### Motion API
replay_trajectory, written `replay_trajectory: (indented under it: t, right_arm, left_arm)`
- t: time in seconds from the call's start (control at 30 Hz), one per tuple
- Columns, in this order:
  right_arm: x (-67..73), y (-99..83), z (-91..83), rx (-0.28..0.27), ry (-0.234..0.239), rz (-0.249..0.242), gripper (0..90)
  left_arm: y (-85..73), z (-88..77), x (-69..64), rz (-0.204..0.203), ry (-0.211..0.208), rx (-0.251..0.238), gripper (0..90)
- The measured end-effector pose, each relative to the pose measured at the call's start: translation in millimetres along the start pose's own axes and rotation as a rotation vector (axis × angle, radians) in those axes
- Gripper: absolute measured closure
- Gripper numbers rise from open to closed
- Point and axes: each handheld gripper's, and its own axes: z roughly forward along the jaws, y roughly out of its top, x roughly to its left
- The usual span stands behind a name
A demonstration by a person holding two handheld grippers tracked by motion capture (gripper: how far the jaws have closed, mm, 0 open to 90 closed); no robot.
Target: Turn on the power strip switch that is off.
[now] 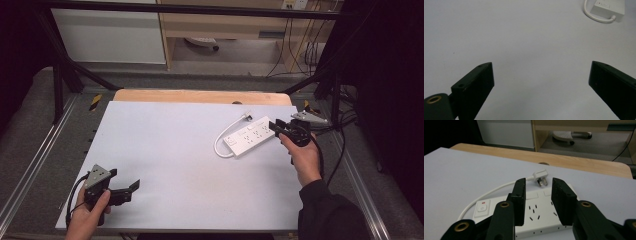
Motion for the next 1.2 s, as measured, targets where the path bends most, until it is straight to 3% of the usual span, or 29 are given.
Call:
replay_trajectory:
  t: [0.27,0.5,0.9,1.2]
  right_arm:
    - [-2.5,9.6,4.0,-0.068,0.003,0.018,77.0]
    - [-3.3,9.3,13.5,-0.076,0.007,0.018,85.3]
    - [-5.5,12.9,37.8,-0.07,-0.002,0.023,90.0]
    - [-6.1,19.2,45.8,-0.076,-0.003,0.028,90.0]
  left_arm:
    - [0.1,0.0,0.4,0.0,0.0,0.001,6.2]
    - [0.3,0.2,-0.3,0.001,-0.001,0.001,6.2]
    - [0.2,0.0,0.2,0.003,0.002,0.001,6.3]
    - [0.4,0.8,-0.4,0.004,-0.003,0.003,6.3]
